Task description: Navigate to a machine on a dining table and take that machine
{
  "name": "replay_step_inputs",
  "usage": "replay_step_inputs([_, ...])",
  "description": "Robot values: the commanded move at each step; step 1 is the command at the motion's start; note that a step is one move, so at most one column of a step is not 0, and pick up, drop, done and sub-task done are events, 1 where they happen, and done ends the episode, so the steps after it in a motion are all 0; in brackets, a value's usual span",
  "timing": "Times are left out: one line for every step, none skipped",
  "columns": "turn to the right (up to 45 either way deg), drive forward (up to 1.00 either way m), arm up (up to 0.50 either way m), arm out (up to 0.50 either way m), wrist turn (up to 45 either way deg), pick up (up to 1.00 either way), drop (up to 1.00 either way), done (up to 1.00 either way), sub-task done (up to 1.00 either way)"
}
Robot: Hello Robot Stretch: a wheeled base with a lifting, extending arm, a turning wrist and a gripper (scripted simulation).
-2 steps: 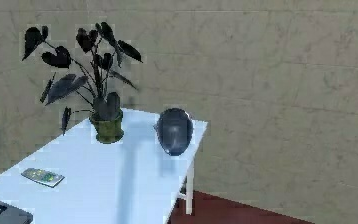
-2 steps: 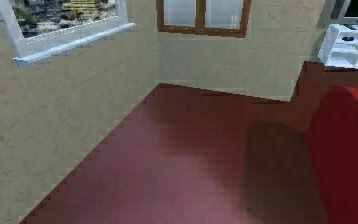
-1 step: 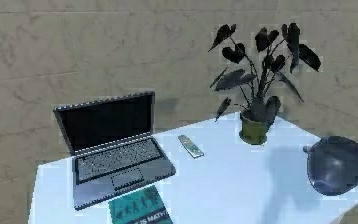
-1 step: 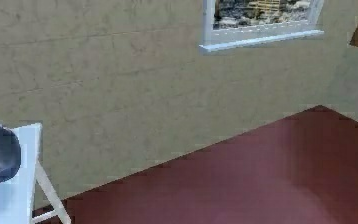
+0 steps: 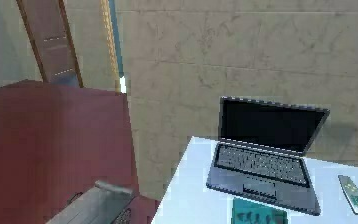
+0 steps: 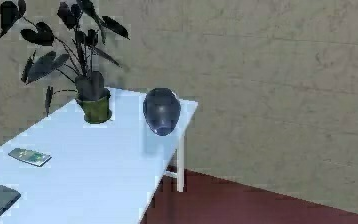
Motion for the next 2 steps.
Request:
replay_step_inputs([-45.0, 0.0, 0.0, 0.0, 0.0, 0.0, 0.0, 0.0, 0.0])
replay_step_inputs([-18.0, 0.0, 0.0, 0.0, 0.0, 0.0, 0.0, 0.0, 0.0])
